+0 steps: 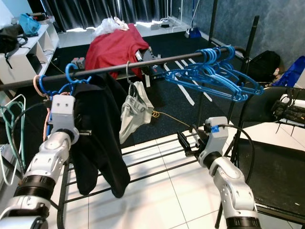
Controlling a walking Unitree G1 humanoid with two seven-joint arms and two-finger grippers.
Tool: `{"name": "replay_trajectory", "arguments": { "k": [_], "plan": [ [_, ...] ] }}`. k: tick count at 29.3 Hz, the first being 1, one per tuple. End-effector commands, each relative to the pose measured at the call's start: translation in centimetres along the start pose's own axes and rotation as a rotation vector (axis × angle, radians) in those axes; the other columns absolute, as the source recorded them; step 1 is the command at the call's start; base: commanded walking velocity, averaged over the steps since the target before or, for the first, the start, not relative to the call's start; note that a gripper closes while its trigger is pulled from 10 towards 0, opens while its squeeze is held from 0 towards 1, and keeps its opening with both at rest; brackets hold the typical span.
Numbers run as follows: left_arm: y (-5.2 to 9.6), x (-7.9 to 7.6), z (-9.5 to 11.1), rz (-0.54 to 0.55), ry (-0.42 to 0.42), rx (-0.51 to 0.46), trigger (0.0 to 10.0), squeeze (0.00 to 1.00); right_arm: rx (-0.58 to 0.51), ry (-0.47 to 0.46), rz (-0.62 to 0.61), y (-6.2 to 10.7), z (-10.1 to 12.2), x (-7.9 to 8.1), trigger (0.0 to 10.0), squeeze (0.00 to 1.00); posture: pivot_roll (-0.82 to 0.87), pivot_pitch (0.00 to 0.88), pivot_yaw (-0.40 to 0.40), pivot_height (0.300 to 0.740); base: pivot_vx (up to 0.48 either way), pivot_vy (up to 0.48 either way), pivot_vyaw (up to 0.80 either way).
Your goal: Hang hanger
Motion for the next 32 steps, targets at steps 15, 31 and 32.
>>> {"name": "replay_trajectory", "arguments": {
  "k": [15,31,32],
  "plan": [
    [7.7,0.4,-2.0,0.026,-0.031,0.012,2.3,0.0,0.02,-0.009,0.011,-0.2,-0.5,0.2,10.0,0.0,-0.09,0.019,0.043,0.74,0.0,0.0,0.0],
    [10.6,-1.4,-2.7,-0.067,-0.019,0.011,10.0,0.0,0.044,-0.001,0.019,-0.1,-1.1,0.0,10.0,0.0,-0.09,0.0,0.033,0.74,-0.055,0.0,0.0],
    [10.6,-1.5,-2.7,-0.071,-0.019,0.013,10.0,0.0,0.045,-0.001,0.02,-0.2,-1.0,0.0,10.0,0.0,-0.08,0.0,0.033,0.74,-0.307,0.0,0.0]
  ]
}}
Point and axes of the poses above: a point about 5 cm out from each wrist's last joint towards the gripper, its own y axis pointing back from the gripper into the wrist, its own z axis along the axis of the wrist's last joint, x = y × z, the point moved 5 cm from there along -y, pointing out of the wrist towards the gripper, and after that the axes turned 14 degrees about -y, right-handed, at the moved point
